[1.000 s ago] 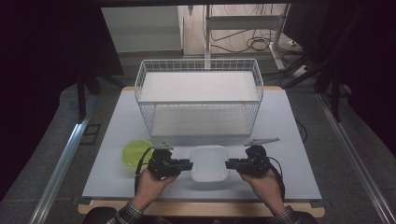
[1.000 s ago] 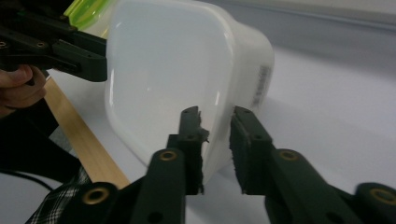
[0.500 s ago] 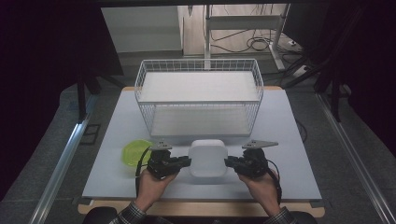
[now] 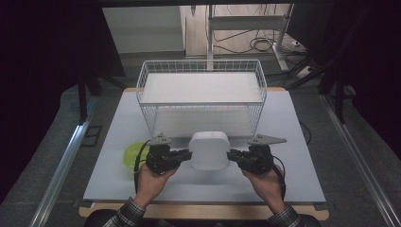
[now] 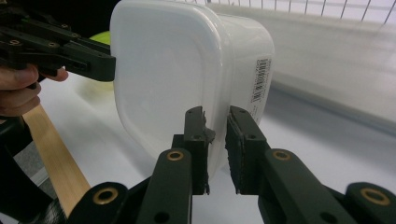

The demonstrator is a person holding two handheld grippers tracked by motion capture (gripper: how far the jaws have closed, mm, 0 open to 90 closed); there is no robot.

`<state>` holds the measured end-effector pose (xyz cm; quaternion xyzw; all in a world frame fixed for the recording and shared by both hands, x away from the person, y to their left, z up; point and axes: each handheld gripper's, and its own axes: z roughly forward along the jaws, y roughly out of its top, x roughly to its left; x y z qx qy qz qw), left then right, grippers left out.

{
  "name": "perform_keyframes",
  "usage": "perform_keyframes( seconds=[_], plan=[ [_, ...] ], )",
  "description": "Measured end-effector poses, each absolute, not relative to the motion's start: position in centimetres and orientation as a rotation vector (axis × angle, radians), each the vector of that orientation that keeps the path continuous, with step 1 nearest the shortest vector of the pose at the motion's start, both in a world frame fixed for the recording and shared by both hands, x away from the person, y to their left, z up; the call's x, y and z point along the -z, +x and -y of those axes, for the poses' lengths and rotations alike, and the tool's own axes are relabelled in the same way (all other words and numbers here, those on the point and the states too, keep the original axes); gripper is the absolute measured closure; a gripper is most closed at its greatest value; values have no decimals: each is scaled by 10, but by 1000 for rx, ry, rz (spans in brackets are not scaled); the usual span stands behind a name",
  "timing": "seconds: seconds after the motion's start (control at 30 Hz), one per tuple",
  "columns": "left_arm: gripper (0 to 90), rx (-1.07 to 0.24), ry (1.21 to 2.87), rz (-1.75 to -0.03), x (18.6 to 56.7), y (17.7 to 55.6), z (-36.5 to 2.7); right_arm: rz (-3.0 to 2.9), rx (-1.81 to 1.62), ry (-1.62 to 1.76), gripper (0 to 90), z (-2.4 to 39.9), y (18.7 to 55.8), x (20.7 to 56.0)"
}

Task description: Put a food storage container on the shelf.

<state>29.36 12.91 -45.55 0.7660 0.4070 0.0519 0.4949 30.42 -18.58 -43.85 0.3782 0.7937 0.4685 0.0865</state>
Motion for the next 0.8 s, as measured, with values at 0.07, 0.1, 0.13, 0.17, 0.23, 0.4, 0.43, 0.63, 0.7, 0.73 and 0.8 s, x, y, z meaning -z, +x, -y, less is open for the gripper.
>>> perform_keyframes(
  seconds=[0.07, 0.1, 0.13, 0.17, 0.23, 0.4, 0.43, 0.63, 0.7, 0.73, 0.8],
  plan=[
    [792, -140, 1851, -984, 450, 295, -130, -2356, -1406, 1120, 786, 185, 306, 434],
    [792, -147, 1850, -980, 448, 296, -130, -2353, -1409, 1118, 786, 185, 308, 432],
    [792, -154, 1848, -979, 445, 298, -131, -2347, -1417, 1113, 787, 184, 309, 429],
    [792, -158, 1848, -979, 442, 299, -132, -2345, -1417, 1107, 787, 184, 310, 426],
    [792, -172, 1845, -977, 436, 301, -133, -2340, -1423, 1100, 787, 182, 313, 422],
    [792, -197, 1842, -970, 423, 306, -137, -2332, -1434, 1082, 787, 178, 321, 409],
    [792, -203, 1841, -970, 420, 307, -137, -2331, -1438, 1080, 787, 177, 322, 407],
    [791, -239, 1831, -955, 404, 312, -141, -2316, -1462, 1056, 787, 173, 331, 390],
    [791, -252, 1833, -945, 397, 313, -143, -2314, -1461, 1050, 787, 173, 332, 387],
    [791, -258, 1828, -946, 393, 314, -144, -2312, -1467, 1046, 787, 172, 333, 384],
    [791, -268, 1826, -941, 388, 316, -145, -2304, -1473, 1039, 786, 170, 335, 378]
  ],
)
